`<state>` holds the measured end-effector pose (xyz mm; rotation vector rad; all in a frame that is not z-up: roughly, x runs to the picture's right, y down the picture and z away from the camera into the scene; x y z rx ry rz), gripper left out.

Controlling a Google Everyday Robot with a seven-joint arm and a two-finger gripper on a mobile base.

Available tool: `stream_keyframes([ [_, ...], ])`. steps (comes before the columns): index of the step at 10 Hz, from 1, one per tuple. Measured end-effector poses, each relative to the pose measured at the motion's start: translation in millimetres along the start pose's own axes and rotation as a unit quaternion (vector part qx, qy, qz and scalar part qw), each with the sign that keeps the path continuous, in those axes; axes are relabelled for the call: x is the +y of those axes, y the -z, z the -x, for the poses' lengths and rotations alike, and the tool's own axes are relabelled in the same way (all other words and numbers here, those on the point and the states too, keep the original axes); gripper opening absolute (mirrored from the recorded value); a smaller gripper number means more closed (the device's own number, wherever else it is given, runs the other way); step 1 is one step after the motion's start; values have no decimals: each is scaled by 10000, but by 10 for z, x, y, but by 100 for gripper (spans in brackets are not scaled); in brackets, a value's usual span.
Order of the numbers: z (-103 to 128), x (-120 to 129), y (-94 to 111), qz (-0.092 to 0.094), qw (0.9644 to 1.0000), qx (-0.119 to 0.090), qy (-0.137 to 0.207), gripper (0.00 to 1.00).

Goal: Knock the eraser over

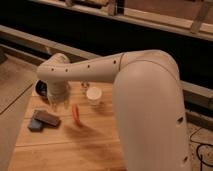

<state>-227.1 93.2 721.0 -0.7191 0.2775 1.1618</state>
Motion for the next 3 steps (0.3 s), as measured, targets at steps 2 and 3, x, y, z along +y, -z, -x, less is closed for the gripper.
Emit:
stream_keyframes([
  [2,-1,-1,-3,0,10000,2,-1,80],
  [3,-2,-3,-8,0,10000,7,-2,80],
])
